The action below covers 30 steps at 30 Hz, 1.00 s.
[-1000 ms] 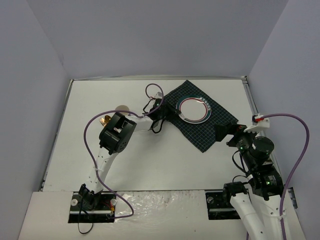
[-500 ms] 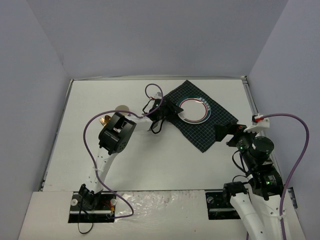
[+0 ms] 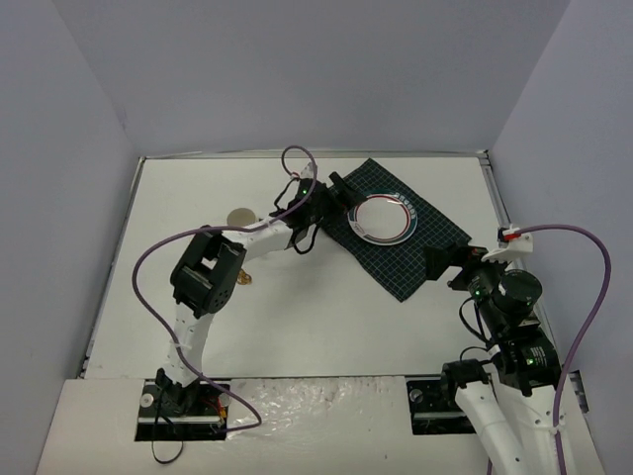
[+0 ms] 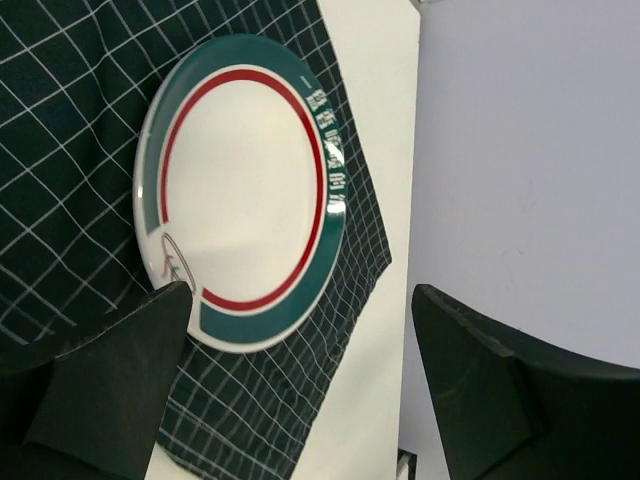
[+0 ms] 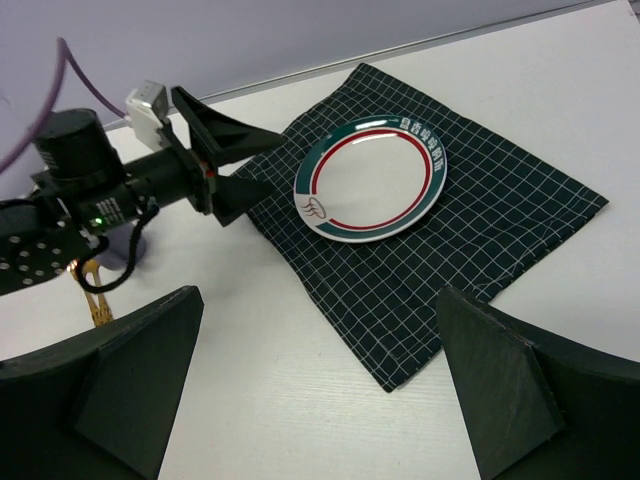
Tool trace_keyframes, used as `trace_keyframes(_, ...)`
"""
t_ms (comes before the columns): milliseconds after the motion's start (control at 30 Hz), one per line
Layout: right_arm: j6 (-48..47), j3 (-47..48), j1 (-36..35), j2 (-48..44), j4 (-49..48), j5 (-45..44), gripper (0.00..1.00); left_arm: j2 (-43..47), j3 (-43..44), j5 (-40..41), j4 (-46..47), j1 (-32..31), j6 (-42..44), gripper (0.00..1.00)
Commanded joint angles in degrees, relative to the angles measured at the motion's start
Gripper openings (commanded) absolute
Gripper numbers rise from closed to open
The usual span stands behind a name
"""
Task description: Set the dinner table for one person
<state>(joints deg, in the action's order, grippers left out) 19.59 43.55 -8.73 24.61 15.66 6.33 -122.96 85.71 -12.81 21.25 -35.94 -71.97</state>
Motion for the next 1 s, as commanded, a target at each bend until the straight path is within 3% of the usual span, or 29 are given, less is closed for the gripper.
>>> trace_keyframes(0, -0.7, 2.7, -0.4, 1.9, -3.1, 0.4, 1.0, 11.8, 2.7, 2.2, -10.1, 0.0, 9.1, 0.91)
trace_keyframes(333, -1.3, 4.7, -0.4, 6.7, -3.0, 2.8, 1.0, 28.0, 6.4, 12.3, -42.9, 3.2, 31.9, 0.96)
trace_keyframes(567, -3.6, 6.0, -0.4, 13.0, -2.8, 5.8, 1.0, 33.4, 10.1, 9.8, -61.7, 17.8, 46.6, 0.95)
trace_keyframes(767, -4.2, 7.5, -0.5, 18.5, -3.0, 11.7, 1.0, 29.9, 11.6, 2.4, -64.4, 28.6, 55.5, 0.92)
trace_keyframes(967, -4.8, 7.7, -0.5, 20.0, -3.2, 12.5, 1.0, 23.7, 11.8, 0.2, -61.2, 31.0, 57.7, 0.87)
